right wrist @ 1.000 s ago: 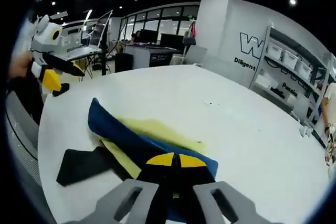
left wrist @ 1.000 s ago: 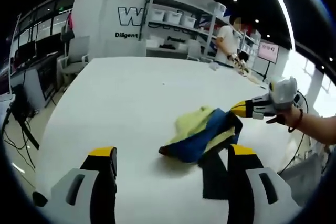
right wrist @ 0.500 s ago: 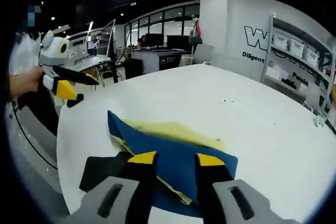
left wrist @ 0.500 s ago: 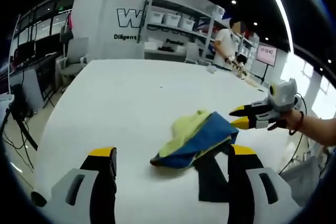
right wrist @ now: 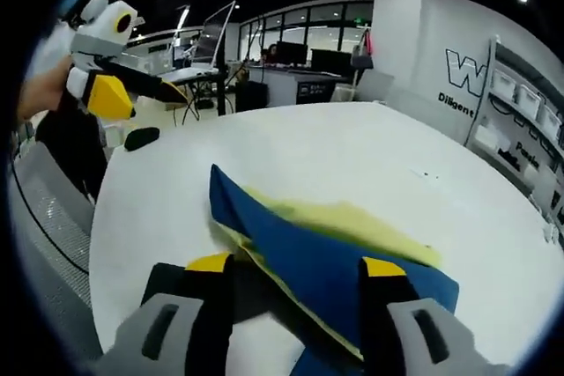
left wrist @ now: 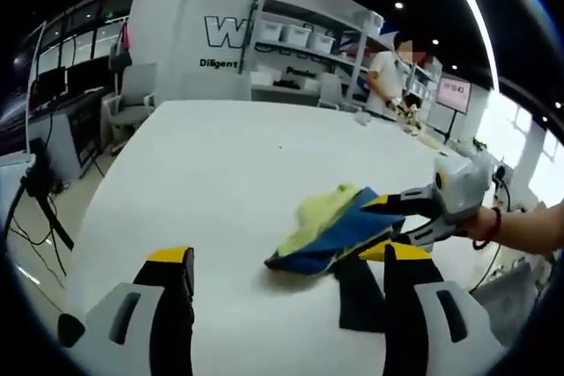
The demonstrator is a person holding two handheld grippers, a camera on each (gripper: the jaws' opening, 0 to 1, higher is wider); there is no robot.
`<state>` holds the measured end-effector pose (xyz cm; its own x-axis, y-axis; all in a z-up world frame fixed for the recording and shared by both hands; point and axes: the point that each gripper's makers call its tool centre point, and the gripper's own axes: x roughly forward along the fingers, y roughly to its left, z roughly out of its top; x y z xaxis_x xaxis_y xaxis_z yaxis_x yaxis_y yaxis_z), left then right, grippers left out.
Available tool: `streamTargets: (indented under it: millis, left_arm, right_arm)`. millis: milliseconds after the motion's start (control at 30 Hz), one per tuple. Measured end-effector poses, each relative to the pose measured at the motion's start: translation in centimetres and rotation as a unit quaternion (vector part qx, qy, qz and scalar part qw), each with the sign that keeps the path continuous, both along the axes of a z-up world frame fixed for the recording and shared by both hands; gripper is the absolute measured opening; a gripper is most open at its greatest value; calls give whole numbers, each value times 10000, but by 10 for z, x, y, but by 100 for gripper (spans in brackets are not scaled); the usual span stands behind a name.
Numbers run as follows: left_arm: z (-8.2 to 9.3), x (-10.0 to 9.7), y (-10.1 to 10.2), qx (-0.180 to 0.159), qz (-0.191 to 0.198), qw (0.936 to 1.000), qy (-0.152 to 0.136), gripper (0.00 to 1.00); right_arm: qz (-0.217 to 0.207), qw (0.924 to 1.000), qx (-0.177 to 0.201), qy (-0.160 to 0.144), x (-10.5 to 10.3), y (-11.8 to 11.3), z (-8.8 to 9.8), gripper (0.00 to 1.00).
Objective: Fold the garment on the visible template until the final outline fits inside the template.
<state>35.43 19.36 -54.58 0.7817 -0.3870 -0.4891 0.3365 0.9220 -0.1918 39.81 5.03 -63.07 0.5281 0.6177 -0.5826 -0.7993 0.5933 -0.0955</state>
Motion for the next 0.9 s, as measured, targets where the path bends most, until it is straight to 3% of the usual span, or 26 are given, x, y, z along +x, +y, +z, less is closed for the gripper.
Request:
streamTargets:
  millis: [233,600,767,900]
  left_arm:
    - [0,0,-1,-18,15,10000,5,85]
    - [-4,-1,3,-16,40,10000,67,83]
    - [-6,-1,5,-31,71,9999,76,83]
    - [-7,0,4,-36,62,9999,89,82]
  right_arm:
    - [5,9998,-168,-95,7,0,-10,38]
    - [300,9985,-309,-325,11,7,-14,0]
    - [379,9983,-333,-302,10,10,-10,0]
    - [258,9988,-196,-366,12,2,4,0]
